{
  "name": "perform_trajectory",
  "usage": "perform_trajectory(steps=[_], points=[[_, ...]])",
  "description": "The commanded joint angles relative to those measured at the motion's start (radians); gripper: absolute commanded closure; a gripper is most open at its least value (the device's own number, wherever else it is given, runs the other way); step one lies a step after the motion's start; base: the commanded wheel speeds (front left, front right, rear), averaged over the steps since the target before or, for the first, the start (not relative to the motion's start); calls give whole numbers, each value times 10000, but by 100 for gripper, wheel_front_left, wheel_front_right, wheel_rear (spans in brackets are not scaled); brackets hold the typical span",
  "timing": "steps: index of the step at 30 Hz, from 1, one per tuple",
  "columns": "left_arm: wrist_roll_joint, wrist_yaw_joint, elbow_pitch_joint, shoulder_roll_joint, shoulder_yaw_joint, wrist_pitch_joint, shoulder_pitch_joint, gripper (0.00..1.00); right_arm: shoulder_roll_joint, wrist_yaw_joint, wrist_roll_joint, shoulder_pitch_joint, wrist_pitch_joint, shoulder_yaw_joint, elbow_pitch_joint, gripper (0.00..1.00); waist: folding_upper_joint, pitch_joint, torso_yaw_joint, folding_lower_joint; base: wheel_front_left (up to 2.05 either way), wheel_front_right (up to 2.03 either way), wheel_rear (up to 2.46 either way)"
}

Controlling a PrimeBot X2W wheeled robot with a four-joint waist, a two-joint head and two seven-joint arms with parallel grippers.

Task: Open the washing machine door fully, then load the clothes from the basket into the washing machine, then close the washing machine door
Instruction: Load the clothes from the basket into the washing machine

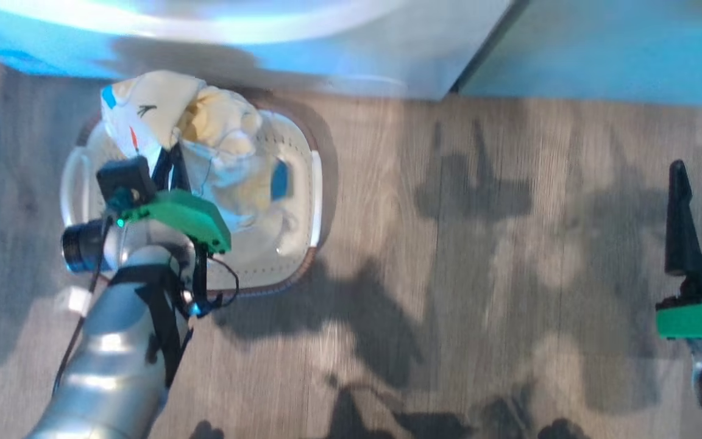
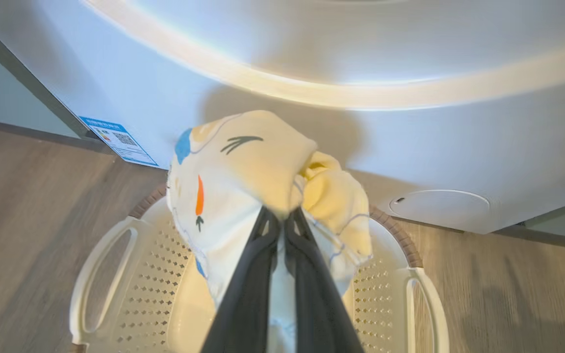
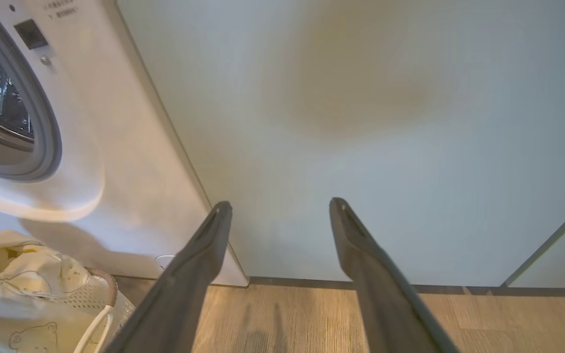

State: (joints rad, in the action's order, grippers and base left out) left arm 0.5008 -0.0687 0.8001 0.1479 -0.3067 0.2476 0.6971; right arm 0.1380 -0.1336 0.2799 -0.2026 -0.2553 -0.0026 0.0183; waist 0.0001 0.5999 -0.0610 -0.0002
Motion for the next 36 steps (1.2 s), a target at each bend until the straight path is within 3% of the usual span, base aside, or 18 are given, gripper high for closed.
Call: perform_trajectory(steps=[1,15,36], points=[[-128,-93,-308,364,343,140,-220,100,184,29,-76,295,-57,133,-263,0,-1,-352,96,2,0,0,0],[-1335,-269,-3263,193,794,141,-2477,100,-106,29,-308,1286,280,91,-292,0,-1,-2488,363,2,0,0,0],[-1624,-421,-6467,693,341,-517,-5350,100,-586,29,-815,2893,1093,235,-1036,0,-1,-5124,318,2,0,0,0]])
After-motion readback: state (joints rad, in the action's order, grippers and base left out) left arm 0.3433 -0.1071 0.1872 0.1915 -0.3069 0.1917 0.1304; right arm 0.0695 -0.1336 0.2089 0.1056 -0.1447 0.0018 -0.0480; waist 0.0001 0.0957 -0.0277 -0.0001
